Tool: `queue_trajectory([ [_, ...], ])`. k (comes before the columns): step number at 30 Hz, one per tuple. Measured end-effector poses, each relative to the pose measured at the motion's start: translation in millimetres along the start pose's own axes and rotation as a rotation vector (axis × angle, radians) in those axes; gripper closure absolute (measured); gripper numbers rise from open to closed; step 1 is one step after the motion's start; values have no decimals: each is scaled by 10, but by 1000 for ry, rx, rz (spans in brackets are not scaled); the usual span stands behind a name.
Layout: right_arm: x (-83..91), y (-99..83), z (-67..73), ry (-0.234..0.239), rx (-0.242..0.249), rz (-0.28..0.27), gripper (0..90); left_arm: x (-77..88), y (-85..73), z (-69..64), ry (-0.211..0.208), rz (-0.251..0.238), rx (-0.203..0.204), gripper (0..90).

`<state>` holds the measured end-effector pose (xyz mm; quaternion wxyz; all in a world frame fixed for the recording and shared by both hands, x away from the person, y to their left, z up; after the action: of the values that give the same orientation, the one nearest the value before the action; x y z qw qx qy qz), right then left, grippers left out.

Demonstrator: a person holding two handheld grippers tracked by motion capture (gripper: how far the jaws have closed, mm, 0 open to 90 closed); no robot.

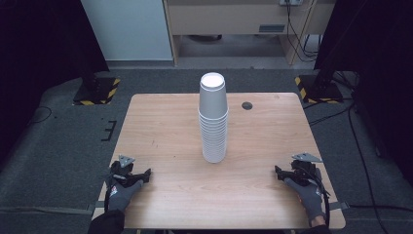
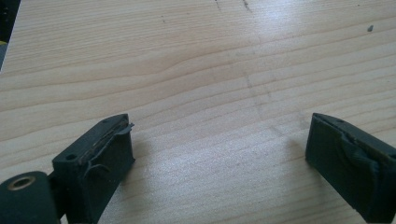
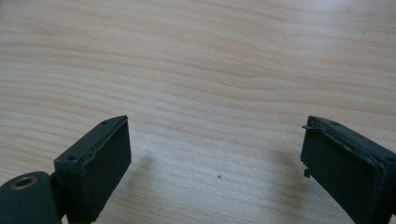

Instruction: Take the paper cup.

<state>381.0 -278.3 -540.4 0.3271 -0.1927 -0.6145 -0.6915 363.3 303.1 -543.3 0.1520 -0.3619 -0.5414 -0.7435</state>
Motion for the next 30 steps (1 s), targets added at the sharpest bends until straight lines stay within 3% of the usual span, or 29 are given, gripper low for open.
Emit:
queue_trajectory([
  [3,47,21,23,5,15,-28,96,0,0,0,0,0,0,66],
  [10,255,86,160,66,12,-121,111,0,0,-2,0,1,0,65],
  [21,405,191,305,133,1,-180,119,-5,2,-4,-5,3,-2,50],
  [30,629,347,438,188,-9,-272,131,-7,4,-5,-7,4,-4,44],
])
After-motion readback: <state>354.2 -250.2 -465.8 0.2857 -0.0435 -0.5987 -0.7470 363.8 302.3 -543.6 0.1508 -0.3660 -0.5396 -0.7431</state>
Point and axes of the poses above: each handheld gripper's, and its own axes: x roughly backward along the jaws, y roughly out of its top, z roughly to its left, the point moved 1 cm from there along -x, roughly forward along the jaws, and after that the axes turned 12 degrees about -x, right-handed, at the moved point
